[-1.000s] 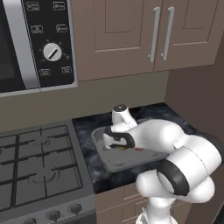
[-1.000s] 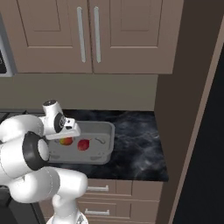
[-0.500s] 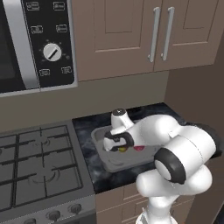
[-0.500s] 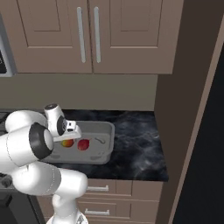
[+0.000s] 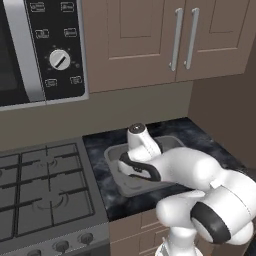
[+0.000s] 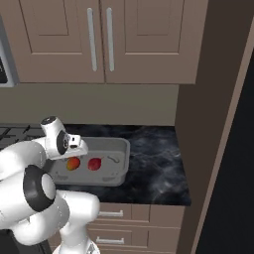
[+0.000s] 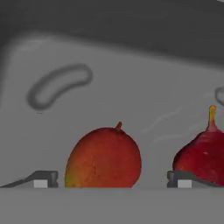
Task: Pick the mango and pear from the fridge and place them inside the tupperware on the counter.
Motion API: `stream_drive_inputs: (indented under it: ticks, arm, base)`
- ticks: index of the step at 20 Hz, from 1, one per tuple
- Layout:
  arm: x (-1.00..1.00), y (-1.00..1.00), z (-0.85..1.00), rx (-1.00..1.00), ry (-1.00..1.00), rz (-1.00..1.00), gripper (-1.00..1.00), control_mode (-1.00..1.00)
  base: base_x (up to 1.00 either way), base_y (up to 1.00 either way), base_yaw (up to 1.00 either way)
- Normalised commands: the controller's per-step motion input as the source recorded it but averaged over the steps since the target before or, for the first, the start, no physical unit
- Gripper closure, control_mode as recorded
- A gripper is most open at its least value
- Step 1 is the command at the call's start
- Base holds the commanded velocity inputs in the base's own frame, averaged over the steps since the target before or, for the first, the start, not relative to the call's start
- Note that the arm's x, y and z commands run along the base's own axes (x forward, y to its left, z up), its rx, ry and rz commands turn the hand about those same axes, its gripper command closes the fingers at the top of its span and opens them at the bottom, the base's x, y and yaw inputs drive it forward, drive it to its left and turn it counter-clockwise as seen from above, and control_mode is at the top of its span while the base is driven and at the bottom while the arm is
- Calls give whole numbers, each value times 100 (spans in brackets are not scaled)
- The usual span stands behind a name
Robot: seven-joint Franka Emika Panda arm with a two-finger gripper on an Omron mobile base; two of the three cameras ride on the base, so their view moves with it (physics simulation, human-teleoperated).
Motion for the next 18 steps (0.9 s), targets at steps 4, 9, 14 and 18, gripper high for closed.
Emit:
stream_drive_inputs:
  ticks: [4,9,14,18]
  arm:
    - [-47,-10,50,0,-24,0,-100,-100]
    - [-64,-11,48,1,-27,0,-100,-100]
    - [-67,-15,60,9,-31,0,-100,-100]
    - [-65,-21,65,21,-22,0,-100,-100]
  base:
    - [0,0,0]
    - [0,0,0]
    - [0,0,0]
    - [0,0,0]
